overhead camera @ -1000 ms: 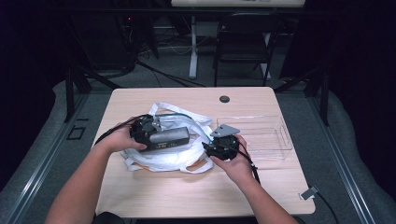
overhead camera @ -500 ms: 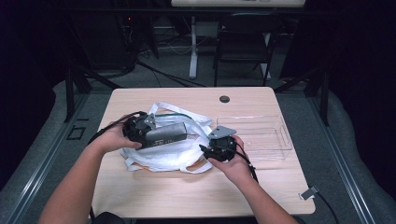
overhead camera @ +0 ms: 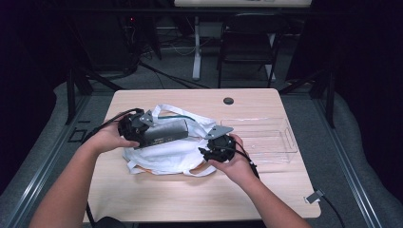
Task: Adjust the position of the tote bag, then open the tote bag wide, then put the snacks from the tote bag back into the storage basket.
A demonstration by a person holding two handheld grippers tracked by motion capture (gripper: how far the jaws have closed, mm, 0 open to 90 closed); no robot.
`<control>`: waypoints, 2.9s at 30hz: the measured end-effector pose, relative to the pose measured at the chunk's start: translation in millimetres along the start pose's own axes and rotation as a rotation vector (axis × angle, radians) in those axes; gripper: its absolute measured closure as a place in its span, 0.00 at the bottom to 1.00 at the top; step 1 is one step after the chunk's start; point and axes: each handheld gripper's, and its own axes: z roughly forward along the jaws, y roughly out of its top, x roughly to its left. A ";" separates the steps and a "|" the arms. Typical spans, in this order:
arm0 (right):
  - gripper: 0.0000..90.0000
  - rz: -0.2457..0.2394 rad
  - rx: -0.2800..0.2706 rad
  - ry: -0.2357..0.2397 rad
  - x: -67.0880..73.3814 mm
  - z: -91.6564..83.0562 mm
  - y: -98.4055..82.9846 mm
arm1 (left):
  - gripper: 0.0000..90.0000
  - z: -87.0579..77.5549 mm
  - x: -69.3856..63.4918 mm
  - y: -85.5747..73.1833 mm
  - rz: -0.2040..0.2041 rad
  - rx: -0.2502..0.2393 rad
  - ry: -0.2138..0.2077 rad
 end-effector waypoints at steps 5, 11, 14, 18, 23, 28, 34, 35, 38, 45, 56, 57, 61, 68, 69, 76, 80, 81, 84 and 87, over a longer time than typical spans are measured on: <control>0.49 0.009 0.026 0.079 -8.2 -3.3 1.5 | 0.48 -3.3 0.2 3.5 0.010 0.011 -0.002; 0.45 -0.002 0.073 0.100 -16.5 -6.9 3.4 | 0.48 -10.1 0.4 10.3 0.022 0.005 0.004; 0.42 0.002 0.058 0.132 -22.7 -10.3 6.5 | 0.48 -13.9 0.6 15.6 0.030 0.011 0.006; 0.42 -0.021 0.050 0.145 -28.3 -15.9 12.4 | 0.48 -17.6 0.2 22.2 0.041 0.000 0.002; 0.41 -0.074 0.073 0.134 -33.5 -19.4 18.4 | 0.48 -19.7 -0.3 28.7 0.049 -0.014 -0.002; 0.40 -0.103 0.079 0.120 -39.3 -21.8 22.6 | 0.48 -20.9 -0.7 35.2 0.060 -0.014 -0.002; 0.36 -0.157 0.066 0.139 -46.3 -27.6 25.7 | 0.48 -27.5 1.2 44.5 0.071 -0.026 0.004; 0.36 -0.171 0.075 0.138 -48.1 -29.1 26.5 | 0.48 -28.0 1.6 45.7 0.071 -0.028 0.004; 0.35 -0.199 0.090 0.134 -50.5 -31.9 28.3 | 0.48 -30.0 2.7 50.6 0.075 -0.028 0.005; 0.32 -0.229 0.118 0.138 -58.4 -40.8 32.8 | 0.48 -36.0 4.5 65.1 0.098 -0.024 0.012; 0.49 -0.262 0.144 0.152 -74.8 -49.7 37.3 | 0.48 -41.7 4.4 84.8 0.124 -0.041 0.016; 0.49 -0.247 0.137 0.152 -75.8 -50.0 36.9 | 0.48 -41.3 4.6 86.6 0.128 -0.040 0.014; 0.47 -0.216 0.143 0.144 -81.7 -53.6 37.2 | 0.48 -39.6 3.9 93.4 0.137 -0.041 0.011; 0.40 -0.228 0.122 0.105 -93.6 -63.2 40.6 | 0.48 -40.6 0.2 104.6 0.155 -0.054 0.008; 0.38 -0.220 0.118 0.111 -94.7 -64.0 41.0 | 0.48 -40.4 -0.3 106.0 0.156 -0.055 0.007; 0.32 -0.252 0.138 0.151 -102.0 -69.3 46.4 | 0.48 -39.2 -3.8 113.4 0.169 -0.061 -0.001; 0.30 -0.301 0.149 0.148 -101.8 -70.0 49.1 | 0.48 -37.4 -5.9 118.1 0.175 -0.075 -0.011; 0.30 -0.312 0.156 0.145 -101.5 -70.5 50.2 | 0.48 -36.6 -6.7 119.7 0.177 -0.077 -0.014; 0.30 -0.335 0.148 0.145 -99.8 -72.0 54.5 | 0.48 -34.2 -10.2 125.7 0.186 -0.086 -0.022; 0.30 -0.355 0.149 0.145 -96.9 -72.0 58.6 | 0.48 -32.1 -14.9 133.1 0.202 -0.097 -0.030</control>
